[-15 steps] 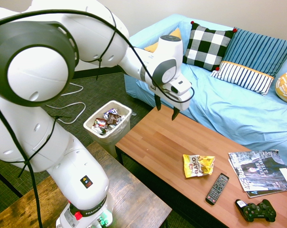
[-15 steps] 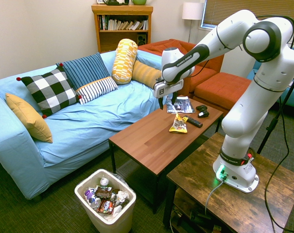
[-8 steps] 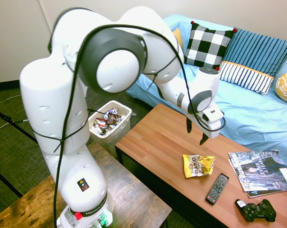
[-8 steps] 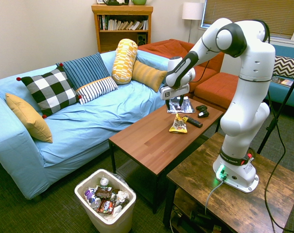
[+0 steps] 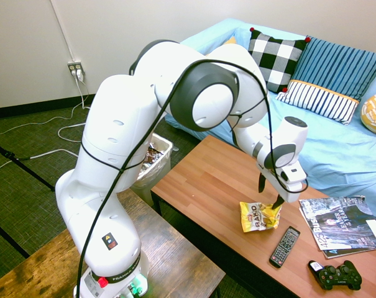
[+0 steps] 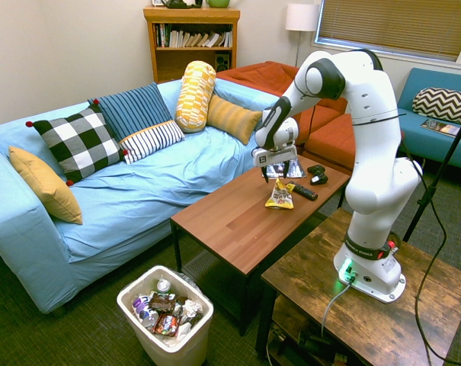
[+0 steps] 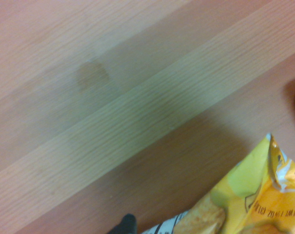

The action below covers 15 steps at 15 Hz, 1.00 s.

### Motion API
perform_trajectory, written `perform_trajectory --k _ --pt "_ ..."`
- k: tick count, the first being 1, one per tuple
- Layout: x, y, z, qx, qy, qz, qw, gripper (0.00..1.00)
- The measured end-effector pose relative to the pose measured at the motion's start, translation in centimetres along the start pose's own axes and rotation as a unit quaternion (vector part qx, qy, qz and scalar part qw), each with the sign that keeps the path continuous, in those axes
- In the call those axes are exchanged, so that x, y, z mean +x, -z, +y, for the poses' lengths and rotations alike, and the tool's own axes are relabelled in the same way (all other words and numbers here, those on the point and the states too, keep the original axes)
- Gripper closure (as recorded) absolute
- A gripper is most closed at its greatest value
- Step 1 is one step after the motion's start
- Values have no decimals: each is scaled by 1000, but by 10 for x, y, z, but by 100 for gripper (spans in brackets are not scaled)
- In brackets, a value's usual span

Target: Throw the chip bag in the trash bin

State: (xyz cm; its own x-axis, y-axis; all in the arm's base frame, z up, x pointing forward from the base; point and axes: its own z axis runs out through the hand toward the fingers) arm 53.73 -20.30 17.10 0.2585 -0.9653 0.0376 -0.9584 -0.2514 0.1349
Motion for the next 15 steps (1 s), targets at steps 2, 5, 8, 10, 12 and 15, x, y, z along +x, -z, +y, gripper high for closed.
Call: perform_trajectory --k 2,5,8,10,12,15 --pt "7 -13 -3 -5 -9 -3 1000 0" --pt "12 -29 -10 -11 -14 -6 1000 100" --pt "13 -40 -14 -15 -19 -12 1000 100" --pt "12 -41 -15 -16 -20 -13 1000 100" --pt "12 -41 -16 -17 -22 -14 1000 100" --pt "11 -41 -15 -17 -22 -22 999 100"
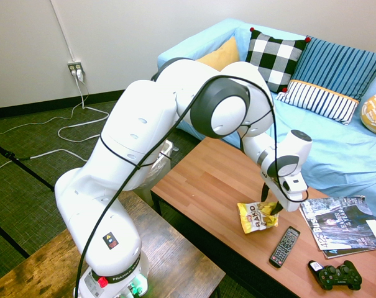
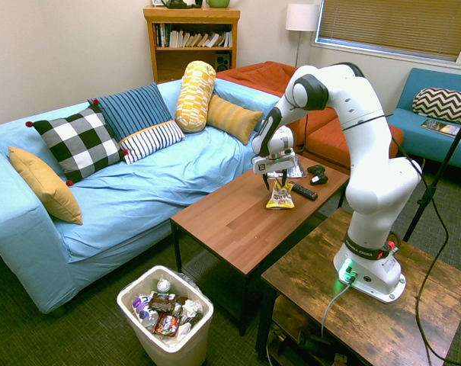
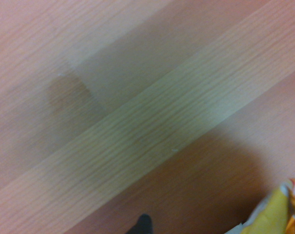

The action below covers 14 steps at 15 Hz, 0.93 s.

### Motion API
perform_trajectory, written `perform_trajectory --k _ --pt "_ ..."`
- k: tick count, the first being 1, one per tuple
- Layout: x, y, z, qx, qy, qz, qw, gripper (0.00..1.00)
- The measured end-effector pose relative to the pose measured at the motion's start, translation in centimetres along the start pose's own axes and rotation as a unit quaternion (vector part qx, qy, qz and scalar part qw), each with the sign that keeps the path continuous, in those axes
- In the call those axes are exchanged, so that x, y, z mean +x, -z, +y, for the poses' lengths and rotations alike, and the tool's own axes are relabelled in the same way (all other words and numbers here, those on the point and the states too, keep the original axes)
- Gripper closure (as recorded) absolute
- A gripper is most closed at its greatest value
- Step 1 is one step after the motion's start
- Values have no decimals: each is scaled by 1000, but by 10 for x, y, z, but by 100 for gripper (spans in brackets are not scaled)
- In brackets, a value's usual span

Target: Throw the chip bag in the trash bin

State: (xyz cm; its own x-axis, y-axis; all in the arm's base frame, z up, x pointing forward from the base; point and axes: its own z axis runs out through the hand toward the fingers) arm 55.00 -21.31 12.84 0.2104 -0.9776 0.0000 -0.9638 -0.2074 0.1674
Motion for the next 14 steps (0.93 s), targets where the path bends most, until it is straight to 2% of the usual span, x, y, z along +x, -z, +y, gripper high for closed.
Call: perform_trajectory --k 10,14 --pt "0 1 0 1 -3 -3 1000 100" --pt "-8 29 1 21 2 5 1000 100"
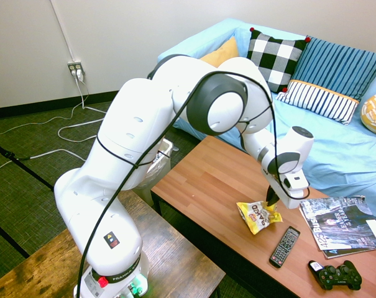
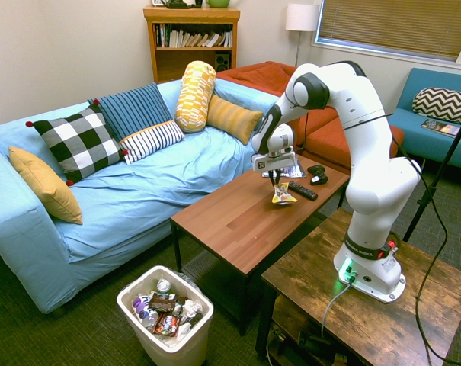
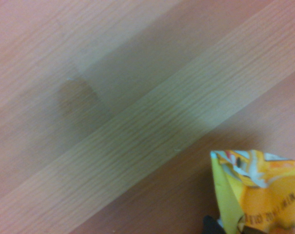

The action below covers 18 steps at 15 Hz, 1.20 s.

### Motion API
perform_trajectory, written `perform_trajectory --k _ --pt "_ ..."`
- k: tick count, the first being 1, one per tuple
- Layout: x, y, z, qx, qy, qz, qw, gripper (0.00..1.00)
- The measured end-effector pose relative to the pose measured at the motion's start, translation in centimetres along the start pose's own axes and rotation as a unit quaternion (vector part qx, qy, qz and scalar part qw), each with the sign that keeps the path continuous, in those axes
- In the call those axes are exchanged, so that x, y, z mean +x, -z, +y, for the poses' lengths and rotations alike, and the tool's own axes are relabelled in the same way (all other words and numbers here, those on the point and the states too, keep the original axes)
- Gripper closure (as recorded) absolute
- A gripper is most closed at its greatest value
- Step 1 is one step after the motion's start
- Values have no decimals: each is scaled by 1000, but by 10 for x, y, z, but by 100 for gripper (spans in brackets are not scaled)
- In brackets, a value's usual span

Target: Throw the chip bag in the trash bin

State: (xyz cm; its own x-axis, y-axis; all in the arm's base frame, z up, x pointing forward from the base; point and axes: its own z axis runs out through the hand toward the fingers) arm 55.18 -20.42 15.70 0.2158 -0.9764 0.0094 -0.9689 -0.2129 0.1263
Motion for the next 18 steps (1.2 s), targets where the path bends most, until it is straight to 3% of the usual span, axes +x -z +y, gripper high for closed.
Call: perform_trajectory --k 5,10,14,18 --pt "-98 105 -1 60 67 41 995 100" --pt "-306 186 -12 80 134 97 983 100" --pt "-476 175 -36 81 198 129 968 100" --pt "-604 121 -62 62 255 139 955 100"
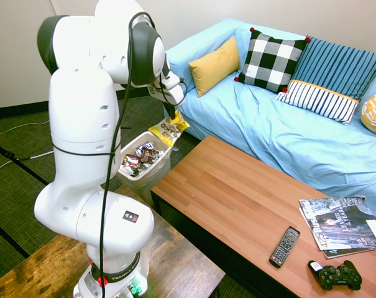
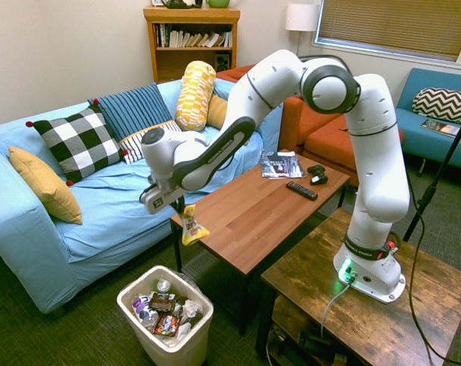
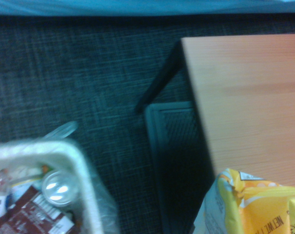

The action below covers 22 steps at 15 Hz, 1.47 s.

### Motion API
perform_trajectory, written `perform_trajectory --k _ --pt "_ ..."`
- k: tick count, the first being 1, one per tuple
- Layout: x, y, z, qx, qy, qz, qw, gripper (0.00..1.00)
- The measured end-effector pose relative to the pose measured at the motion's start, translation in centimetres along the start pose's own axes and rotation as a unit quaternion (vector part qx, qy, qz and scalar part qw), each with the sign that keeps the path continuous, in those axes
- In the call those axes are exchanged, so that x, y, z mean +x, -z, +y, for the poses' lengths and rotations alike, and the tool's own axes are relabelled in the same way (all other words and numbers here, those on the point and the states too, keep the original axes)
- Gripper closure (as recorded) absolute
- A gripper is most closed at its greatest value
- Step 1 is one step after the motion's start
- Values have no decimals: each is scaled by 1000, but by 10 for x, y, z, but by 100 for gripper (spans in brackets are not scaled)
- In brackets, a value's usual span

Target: Throw the chip bag in the trash bin

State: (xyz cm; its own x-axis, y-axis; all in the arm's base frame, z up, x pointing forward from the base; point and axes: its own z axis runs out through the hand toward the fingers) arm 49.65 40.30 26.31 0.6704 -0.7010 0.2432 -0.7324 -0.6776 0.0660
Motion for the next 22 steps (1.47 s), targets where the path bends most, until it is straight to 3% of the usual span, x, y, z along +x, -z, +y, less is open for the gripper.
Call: perform_trajectory --k 6,7,11,22 --pt "-103 -59 -49 -20 58 -28 998 100" --pt "-108 -67 -52 -23 66 -34 997 0" --pt "-114 -93 -52 -32 99 -45 994 0" --pt "-99 -96 -60 -20 92 -50 994 0"
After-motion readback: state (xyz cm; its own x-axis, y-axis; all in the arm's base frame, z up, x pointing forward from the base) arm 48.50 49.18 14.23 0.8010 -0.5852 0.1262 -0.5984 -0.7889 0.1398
